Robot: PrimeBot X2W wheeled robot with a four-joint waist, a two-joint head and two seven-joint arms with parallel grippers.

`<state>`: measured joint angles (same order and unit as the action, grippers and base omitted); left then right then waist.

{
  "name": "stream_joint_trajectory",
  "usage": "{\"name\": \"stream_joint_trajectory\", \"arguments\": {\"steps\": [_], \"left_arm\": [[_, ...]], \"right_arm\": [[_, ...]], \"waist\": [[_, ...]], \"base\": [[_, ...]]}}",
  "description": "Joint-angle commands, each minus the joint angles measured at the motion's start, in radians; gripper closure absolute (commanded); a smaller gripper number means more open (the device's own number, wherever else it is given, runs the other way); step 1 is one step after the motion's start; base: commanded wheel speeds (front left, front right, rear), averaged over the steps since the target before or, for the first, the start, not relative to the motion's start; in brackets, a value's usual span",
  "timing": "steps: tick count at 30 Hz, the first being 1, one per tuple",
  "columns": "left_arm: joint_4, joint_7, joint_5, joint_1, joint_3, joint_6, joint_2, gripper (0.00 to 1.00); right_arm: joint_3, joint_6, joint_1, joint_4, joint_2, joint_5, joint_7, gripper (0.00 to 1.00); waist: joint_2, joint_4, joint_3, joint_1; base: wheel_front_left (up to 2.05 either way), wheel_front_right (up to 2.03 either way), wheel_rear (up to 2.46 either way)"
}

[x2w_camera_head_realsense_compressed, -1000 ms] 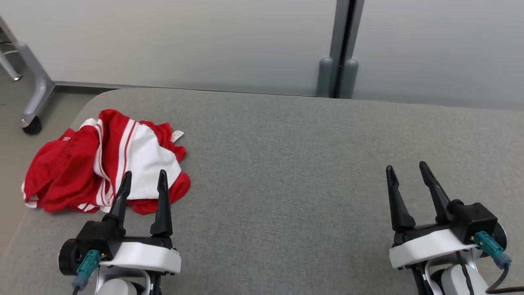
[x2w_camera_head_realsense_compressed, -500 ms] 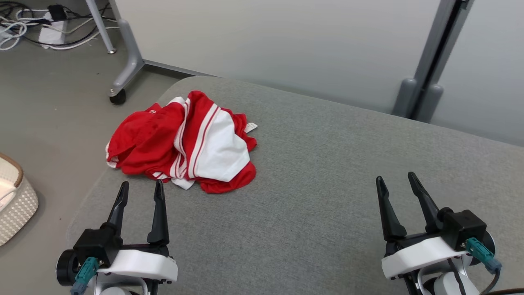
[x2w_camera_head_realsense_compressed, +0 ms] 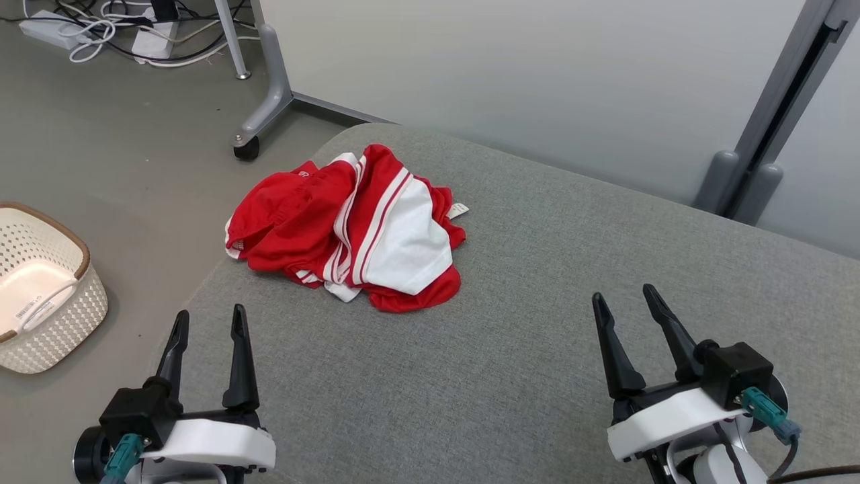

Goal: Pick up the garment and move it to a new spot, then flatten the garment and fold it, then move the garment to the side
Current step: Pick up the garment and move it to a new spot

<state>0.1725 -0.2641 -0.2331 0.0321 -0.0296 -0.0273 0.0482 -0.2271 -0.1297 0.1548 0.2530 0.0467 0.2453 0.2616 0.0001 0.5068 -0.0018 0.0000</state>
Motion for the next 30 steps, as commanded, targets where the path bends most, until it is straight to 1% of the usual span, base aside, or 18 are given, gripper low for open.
{"name": "stream_joint_trajectory", "arguments": {"steps": [1,5,8,13,16,18,25,30], "left_arm": [[-0.005,-0.001,-0.003,0.003,0.003,-0.006,0.004,0.00],[-0.010,-0.001,0.002,0.005,0.002,-0.006,0.004,0.00],[-0.004,0.000,0.009,0.012,-0.001,0.001,0.004,0.00],[0.028,-0.001,0.019,0.054,0.005,0.028,0.007,0.00],[0.063,-0.001,0.017,0.101,0.014,0.044,0.027,0.00],[0.080,0.007,0.009,0.121,0.018,0.047,0.032,0.00],[0.209,0.170,-0.064,0.313,0.028,0.105,0.090,0.00],[0.341,0.326,-0.135,0.461,0.020,0.140,0.139,0.00]], "right_arm": [[-0.001,-0.002,0.009,0.005,0.007,0.005,0.005,0.00],[-0.002,-0.002,0.017,0.007,0.007,0.011,0.005,0.00],[0.001,-0.002,0.016,0.004,0.007,0.015,0.005,0.00],[0.010,-0.002,0.007,-0.002,0.007,0.011,0.005,0.00],[0.011,-0.002,0.009,-0.007,0.007,0.003,0.005,0.00],[0.010,-0.002,0.014,-0.008,0.007,0.000,0.005,0.00],[0.030,-0.002,0.052,-0.016,0.007,-0.031,0.005,0.00],[0.022,-0.002,0.085,-0.017,0.007,-0.040,0.005,0.00]], "waist": [[-0.0001,0.000,0.000,0.0000],[-0.0001,0.000,0.002,0.0000],[-0.0001,-0.001,0.002,0.0000],[-0.0001,-0.003,0.007,0.0000],[-0.0001,-0.010,0.020,0.0000],[-0.0001,-0.015,0.027,0.0000],[-0.0001,-0.051,0.095,0.0000],[-0.0001,-0.094,0.140,0.0000]], "base": [[0.00,0.00,0.00],[0.00,0.00,0.00],[0.00,0.00,0.00],[0.00,0.00,0.00],[0.00,0.00,0.00],[0.00,0.00,0.00],[0.00,0.00,0.00],[0.00,0.00,0.00]]}}
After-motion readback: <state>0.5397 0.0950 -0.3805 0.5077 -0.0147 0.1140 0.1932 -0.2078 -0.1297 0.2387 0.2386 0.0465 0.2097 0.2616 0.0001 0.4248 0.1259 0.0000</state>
